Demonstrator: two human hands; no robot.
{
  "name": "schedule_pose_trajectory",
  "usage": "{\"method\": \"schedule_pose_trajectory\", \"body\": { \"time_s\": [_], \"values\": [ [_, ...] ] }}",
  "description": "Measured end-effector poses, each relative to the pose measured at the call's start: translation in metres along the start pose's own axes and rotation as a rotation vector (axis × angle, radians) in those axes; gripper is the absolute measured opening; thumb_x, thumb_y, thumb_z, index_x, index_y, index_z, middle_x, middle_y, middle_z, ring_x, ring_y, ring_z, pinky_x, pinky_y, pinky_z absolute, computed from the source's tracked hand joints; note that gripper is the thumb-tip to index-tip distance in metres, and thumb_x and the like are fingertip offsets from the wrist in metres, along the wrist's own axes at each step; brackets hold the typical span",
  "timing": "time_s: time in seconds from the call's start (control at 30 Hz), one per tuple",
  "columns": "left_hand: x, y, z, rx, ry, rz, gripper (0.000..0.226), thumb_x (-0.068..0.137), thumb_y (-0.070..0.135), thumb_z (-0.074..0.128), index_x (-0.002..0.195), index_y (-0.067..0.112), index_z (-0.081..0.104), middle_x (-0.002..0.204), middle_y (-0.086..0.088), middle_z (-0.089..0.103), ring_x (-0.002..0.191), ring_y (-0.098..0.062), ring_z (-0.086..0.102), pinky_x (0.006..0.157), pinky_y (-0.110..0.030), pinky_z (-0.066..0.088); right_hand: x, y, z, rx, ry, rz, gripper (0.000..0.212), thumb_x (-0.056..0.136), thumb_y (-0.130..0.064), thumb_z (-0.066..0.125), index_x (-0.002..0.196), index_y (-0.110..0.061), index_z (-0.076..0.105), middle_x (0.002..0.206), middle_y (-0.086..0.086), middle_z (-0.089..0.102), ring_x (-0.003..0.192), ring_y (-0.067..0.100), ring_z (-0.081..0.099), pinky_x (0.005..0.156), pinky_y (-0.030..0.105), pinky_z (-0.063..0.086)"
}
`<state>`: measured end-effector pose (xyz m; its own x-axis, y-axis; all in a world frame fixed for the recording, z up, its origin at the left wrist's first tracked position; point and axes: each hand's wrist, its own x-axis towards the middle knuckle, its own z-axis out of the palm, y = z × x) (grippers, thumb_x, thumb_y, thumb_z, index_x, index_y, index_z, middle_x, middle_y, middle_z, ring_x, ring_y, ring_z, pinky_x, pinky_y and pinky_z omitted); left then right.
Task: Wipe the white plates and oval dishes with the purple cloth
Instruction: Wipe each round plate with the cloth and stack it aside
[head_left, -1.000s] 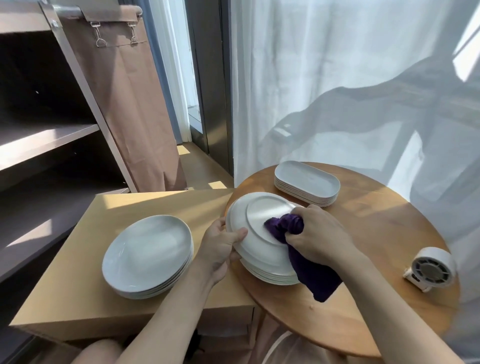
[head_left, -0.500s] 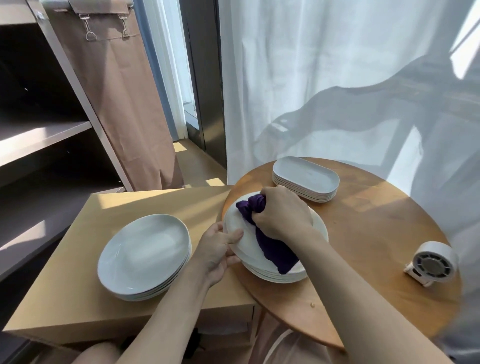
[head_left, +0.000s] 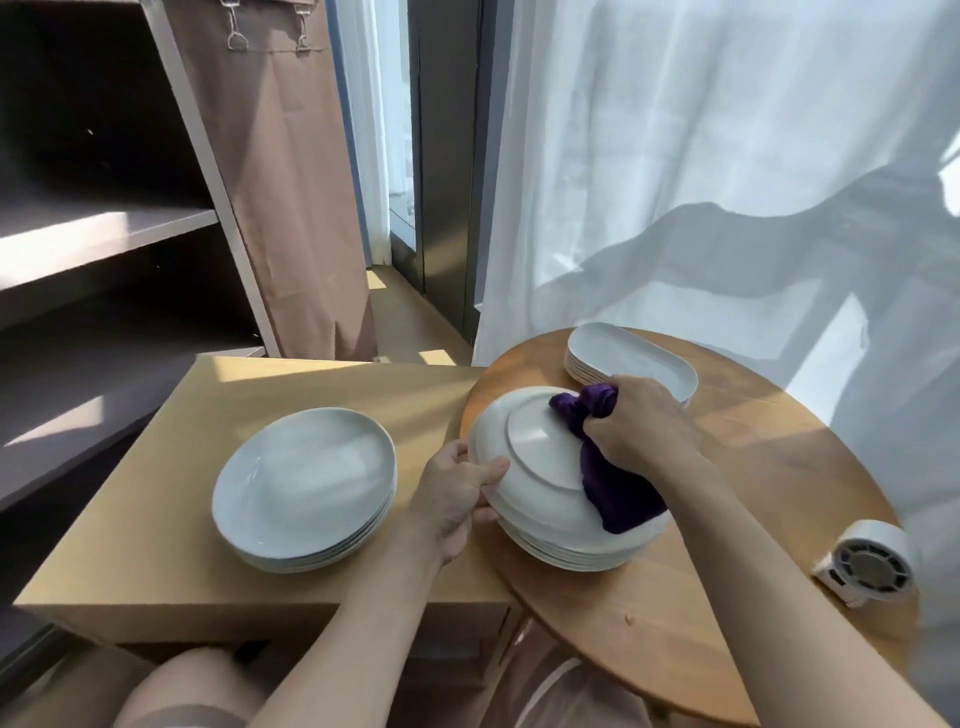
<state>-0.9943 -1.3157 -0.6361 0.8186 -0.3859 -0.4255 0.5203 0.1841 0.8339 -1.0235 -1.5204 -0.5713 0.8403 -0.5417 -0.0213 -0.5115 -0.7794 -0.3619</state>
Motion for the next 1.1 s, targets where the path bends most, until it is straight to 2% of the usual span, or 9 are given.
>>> {"method": "schedule_pose_trajectory", "body": {
  "time_s": [0.13, 0.27, 0.33, 0.47, 0.67, 0.8, 0.93, 1.0, 1.1],
  "values": [
    [0.002, -0.001, 0.0, 0.009, 0.015, -0.006, 0.047, 0.092, 0.006, 0.072, 0.135, 0.011, 0.051, 0.133, -0.015, 0.063, 0.109, -0.033, 0.068, 0.065, -0.039, 0.06, -0.022, 0.022, -0.008, 0.105, -0.05, 0.02, 0.011, 0.076, -0.029, 0.067, 0.086, -0.03, 0.06, 0.087, -0.006, 0.064, 0.082, 0.018, 0.06, 0.064, 0.034, 0.043],
    [0.003, -0.001, 0.002, 0.016, 0.03, -0.006, 0.054, 0.092, 0.006, 0.072, 0.141, 0.01, 0.048, 0.133, -0.014, 0.063, 0.113, -0.035, 0.066, 0.071, -0.042, 0.06, -0.05, 0.041, 0.008, 0.32, 0.103, 0.046, 0.011, 0.082, -0.035, 0.07, 0.087, -0.029, 0.062, 0.089, -0.006, 0.065, 0.085, 0.019, 0.06, 0.069, 0.036, 0.043],
    [0.002, 0.0, 0.003, 0.024, 0.031, -0.009, 0.046, 0.093, 0.006, 0.071, 0.135, 0.011, 0.052, 0.127, -0.013, 0.066, 0.11, -0.034, 0.067, 0.074, -0.044, 0.061, -0.067, 0.046, 0.024, 0.474, 0.216, 0.085, 0.012, 0.086, -0.036, 0.071, 0.095, -0.031, 0.065, 0.096, -0.005, 0.066, 0.089, 0.02, 0.061, 0.074, 0.034, 0.041],
    [0.0, -0.001, 0.003, 0.024, 0.039, -0.047, 0.029, 0.095, 0.005, 0.068, 0.12, 0.014, 0.058, 0.119, -0.015, 0.07, 0.105, -0.032, 0.069, 0.074, -0.043, 0.061, -0.099, 0.044, 0.052, 0.522, 0.38, 0.021, 0.027, 0.087, -0.034, 0.075, 0.113, -0.031, 0.066, 0.111, -0.007, 0.063, 0.093, 0.013, 0.056, 0.08, 0.03, 0.04],
    [-0.004, 0.011, 0.007, 0.087, 0.035, -0.015, 0.034, 0.094, 0.001, 0.066, 0.126, 0.007, 0.059, 0.118, -0.018, 0.071, 0.101, -0.033, 0.069, 0.082, -0.046, 0.059, -0.117, 0.03, 0.063, 0.444, 0.347, -0.199, 0.031, 0.082, -0.042, 0.075, 0.11, -0.033, 0.065, 0.11, -0.014, 0.057, 0.091, 0.012, 0.055, 0.075, 0.028, 0.044],
    [-0.01, 0.02, 0.011, 0.055, -0.008, -0.03, 0.04, 0.094, -0.002, 0.064, 0.132, 0.005, 0.054, 0.124, -0.023, 0.068, 0.099, -0.034, 0.068, 0.074, -0.044, 0.06, -0.12, 0.026, 0.063, 0.454, 0.319, -0.242, 0.035, 0.077, -0.047, 0.071, 0.109, -0.032, 0.067, 0.109, -0.014, 0.059, 0.092, 0.014, 0.058, 0.075, 0.026, 0.045],
    [-0.016, 0.027, 0.016, 0.007, -0.041, -0.024, 0.047, 0.095, -0.007, 0.061, 0.138, 0.005, 0.047, 0.132, -0.026, 0.061, 0.113, -0.042, 0.063, 0.075, -0.046, 0.058, -0.118, 0.03, 0.062, 0.487, 0.291, -0.286, 0.035, 0.079, -0.044, 0.076, 0.111, -0.032, 0.067, 0.111, -0.016, 0.058, 0.095, 0.012, 0.059, 0.075, 0.02, 0.045],
    [-0.018, 0.033, 0.019, 0.033, -0.033, 0.023, 0.048, 0.093, -0.007, 0.063, 0.136, 0.008, 0.047, 0.131, -0.024, 0.062, 0.112, -0.042, 0.064, 0.075, -0.047, 0.058, -0.117, 0.029, 0.062, 0.504, 0.299, -0.293, 0.036, 0.08, -0.043, 0.077, 0.112, -0.032, 0.066, 0.112, -0.016, 0.058, 0.096, 0.012, 0.059, 0.075, 0.018, 0.045],
    [-0.025, 0.048, 0.018, 0.135, -0.013, 0.131, 0.049, 0.09, -0.005, 0.068, 0.131, 0.012, 0.049, 0.125, -0.02, 0.065, 0.105, -0.038, 0.067, 0.071, -0.046, 0.06, -0.118, 0.026, 0.062, 0.531, 0.344, -0.313, 0.035, 0.08, -0.043, 0.075, 0.111, -0.032, 0.066, 0.112, -0.016, 0.057, 0.096, 0.014, 0.06, 0.078, 0.03, 0.054]
  ]
}}
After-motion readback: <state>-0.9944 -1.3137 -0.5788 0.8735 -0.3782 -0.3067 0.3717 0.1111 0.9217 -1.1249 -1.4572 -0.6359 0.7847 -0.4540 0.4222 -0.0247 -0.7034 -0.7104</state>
